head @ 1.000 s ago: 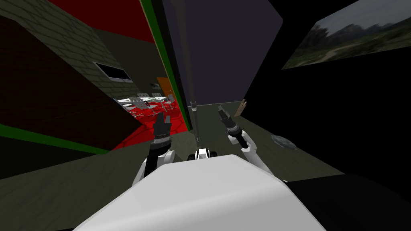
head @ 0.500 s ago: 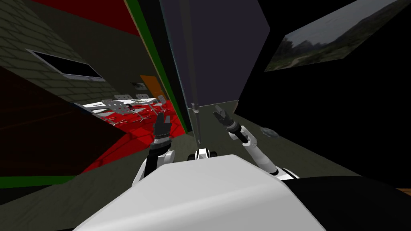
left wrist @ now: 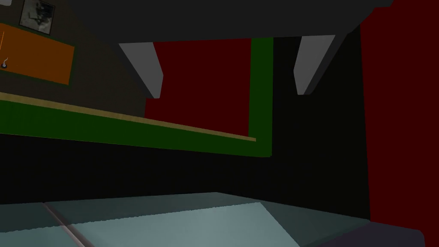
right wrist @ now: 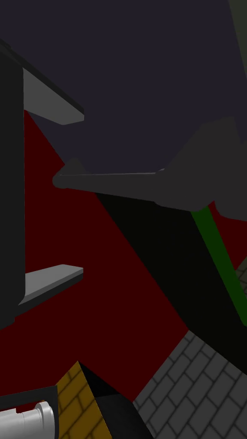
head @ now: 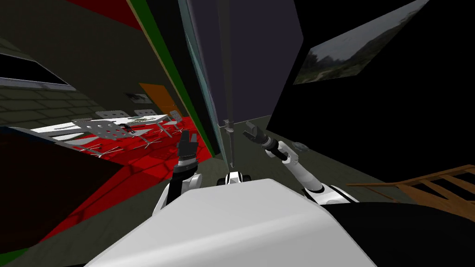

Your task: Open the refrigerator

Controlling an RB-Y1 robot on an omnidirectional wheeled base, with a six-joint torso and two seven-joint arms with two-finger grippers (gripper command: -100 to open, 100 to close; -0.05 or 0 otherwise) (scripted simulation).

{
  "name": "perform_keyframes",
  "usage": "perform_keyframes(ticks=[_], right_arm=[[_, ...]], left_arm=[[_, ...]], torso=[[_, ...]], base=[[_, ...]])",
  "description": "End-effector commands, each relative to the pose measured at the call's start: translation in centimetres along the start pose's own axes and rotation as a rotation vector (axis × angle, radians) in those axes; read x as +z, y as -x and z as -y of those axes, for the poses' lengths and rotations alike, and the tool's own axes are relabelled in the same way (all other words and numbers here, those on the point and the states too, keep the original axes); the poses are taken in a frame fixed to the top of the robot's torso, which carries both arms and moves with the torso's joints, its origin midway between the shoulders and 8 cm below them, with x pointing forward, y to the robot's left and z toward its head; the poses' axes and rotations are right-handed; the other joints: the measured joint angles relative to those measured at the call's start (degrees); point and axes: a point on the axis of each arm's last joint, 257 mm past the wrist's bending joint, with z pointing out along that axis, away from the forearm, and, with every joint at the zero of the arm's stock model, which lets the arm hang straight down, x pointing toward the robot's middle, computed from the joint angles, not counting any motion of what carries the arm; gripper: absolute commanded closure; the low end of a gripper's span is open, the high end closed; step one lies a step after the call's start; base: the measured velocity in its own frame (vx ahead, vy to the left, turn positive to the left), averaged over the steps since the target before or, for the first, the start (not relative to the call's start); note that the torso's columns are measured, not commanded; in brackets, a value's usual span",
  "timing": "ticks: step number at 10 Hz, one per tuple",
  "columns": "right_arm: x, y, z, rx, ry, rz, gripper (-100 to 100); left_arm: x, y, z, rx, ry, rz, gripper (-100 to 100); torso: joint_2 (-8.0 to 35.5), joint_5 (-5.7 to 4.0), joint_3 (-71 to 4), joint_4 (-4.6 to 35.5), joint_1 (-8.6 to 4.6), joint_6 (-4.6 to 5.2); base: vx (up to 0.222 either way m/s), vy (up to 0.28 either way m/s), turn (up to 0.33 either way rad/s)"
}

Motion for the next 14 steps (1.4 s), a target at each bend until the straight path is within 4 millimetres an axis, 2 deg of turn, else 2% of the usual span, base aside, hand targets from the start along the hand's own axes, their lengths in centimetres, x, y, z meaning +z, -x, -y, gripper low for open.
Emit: perform_keyframes(ticks=[1,3,8,14], right_arm=[[0.3,-0.8,0.3,-0.057,0.032,-0.068,-100],[0.5,-1.5,1.1,-0.132,0.065,-0.141,-100],[0.3,-2.4,2.8,-0.259,0.111,-0.275,-100],[-0.1,-2.4,5.8,-0.450,0.159,-0.438,-100]], left_arm=[[0.0,0.0,0.0,0.000,0.000,0.000,0],[0.0,0.0,0.0,0.000,0.000,0.000,0],[0.0,0.0,0.0,0.000,0.000,0.000,0],[0.0,0.0,0.0,0.000,0.000,0.000,0]], torso=[[-0.09,0.03,-0.04,-0.02,0.10,-0.02],[-0.17,0.00,-0.10,-0.05,0.00,0.00],[-0.10,0.01,-0.06,-0.04,0.01,-0.08],[-0.12,-0.02,-0.07,-0.03,-0.01,0.00]], base=[[0.036,0.134,-0.180],[0.022,0.158,-0.342],[0.005,0.129,-0.198],[-0.016,0.147,-0.250]])
